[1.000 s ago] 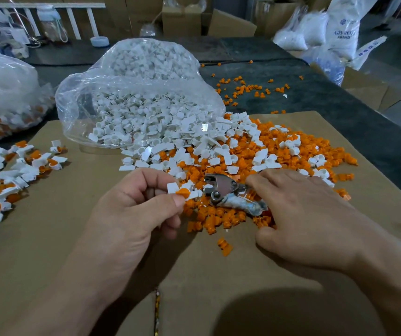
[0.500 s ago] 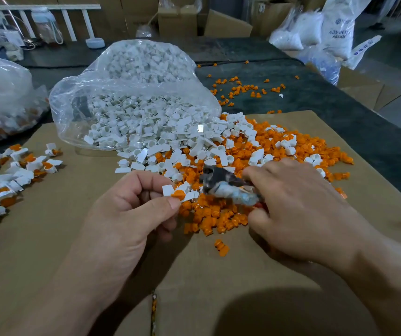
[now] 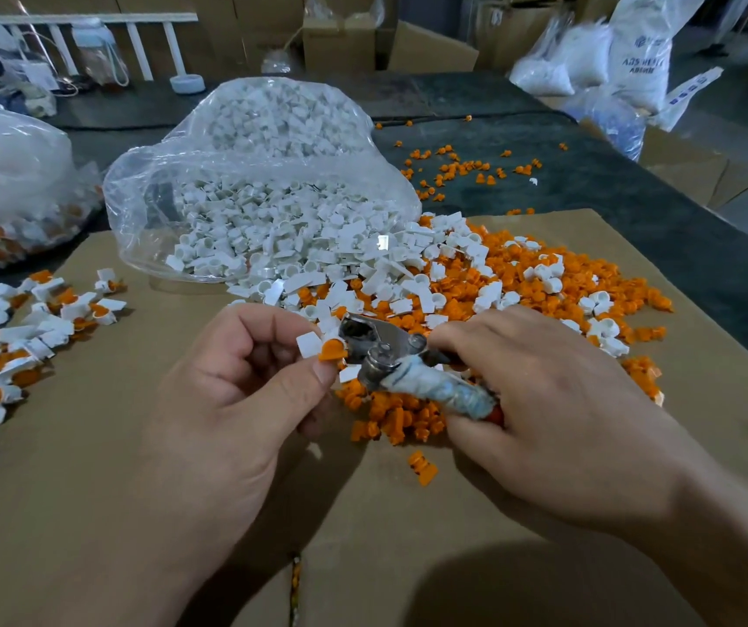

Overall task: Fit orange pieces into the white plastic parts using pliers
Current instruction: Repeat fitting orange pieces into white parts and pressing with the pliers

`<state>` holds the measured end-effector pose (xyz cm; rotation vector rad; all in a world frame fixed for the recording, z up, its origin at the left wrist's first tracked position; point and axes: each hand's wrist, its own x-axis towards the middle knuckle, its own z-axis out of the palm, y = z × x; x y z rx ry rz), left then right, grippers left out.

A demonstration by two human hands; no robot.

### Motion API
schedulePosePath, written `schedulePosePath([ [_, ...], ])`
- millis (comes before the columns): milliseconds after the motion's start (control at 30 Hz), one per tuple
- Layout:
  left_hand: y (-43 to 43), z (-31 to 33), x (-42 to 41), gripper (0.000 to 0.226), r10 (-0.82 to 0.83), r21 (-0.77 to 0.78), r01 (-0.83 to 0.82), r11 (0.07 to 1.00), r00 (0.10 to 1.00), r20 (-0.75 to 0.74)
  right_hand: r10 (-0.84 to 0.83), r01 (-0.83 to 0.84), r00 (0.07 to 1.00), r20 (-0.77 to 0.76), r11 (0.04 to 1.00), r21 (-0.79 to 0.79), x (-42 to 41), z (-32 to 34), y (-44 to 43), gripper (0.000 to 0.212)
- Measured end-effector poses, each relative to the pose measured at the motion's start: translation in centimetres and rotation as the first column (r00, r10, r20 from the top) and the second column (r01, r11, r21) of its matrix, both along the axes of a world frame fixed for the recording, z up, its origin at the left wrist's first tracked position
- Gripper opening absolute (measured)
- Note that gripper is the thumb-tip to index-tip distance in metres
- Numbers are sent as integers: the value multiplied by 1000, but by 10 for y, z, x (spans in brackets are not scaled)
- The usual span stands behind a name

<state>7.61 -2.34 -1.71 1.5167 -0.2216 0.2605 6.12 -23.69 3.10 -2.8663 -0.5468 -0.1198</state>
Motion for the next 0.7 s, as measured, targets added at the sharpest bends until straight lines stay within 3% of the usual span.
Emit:
schedulePosePath([
  [267,3,-1,0,20,17,131,-29,991,996,92,29,-29,999,-18,1000,-3,0,0,0,55],
  [700,9,1,-2,21,-96,165,85,983,994,61,30,-31,999,-19,999,-39,-1,2,2,63],
])
